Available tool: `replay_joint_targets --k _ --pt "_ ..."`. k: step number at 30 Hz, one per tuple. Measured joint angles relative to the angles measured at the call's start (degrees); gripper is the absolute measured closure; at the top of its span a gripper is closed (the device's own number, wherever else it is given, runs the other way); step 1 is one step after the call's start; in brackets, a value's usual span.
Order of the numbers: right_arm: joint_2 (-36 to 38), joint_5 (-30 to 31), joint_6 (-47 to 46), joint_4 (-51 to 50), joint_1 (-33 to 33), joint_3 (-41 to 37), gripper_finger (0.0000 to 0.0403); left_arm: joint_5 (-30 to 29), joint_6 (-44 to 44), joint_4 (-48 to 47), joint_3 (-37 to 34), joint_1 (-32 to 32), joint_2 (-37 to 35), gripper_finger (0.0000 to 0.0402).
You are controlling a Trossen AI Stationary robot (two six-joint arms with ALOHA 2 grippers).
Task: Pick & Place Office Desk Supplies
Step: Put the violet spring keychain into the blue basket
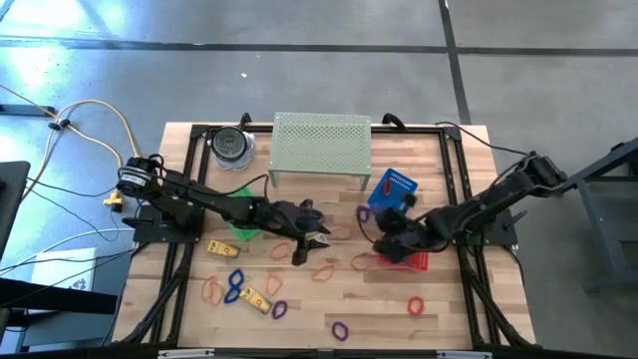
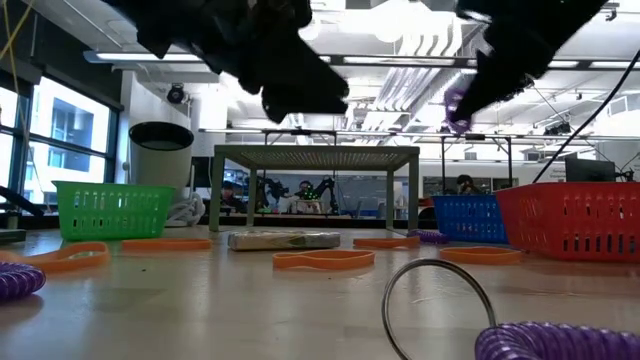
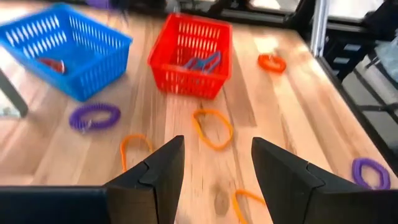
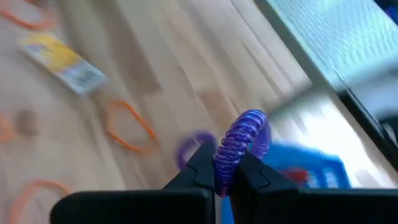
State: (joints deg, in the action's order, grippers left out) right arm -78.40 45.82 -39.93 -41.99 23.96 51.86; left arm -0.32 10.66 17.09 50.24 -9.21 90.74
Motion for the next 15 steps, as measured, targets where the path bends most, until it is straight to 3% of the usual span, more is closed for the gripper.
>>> replay_joint_targets --k 6,10,15 --pt "1.1 0.7 -14.1 -16.1 -2.0 0.0 0.0395 0.0 0.6 -2.6 0.0 0.2 0.0 0.0220" --pt "1.1 0.0 -12.7 -17.0 -4.4 0.0 0.0395 0.0 1.0 -2.7 0.0 0.2 0.0 0.0220" --pt "1.5 -7.9 -6.3 -16.5 -12.1 0.0 0.0395 0.0 1.0 -3.6 0.0 0.2 0.0 0.0220"
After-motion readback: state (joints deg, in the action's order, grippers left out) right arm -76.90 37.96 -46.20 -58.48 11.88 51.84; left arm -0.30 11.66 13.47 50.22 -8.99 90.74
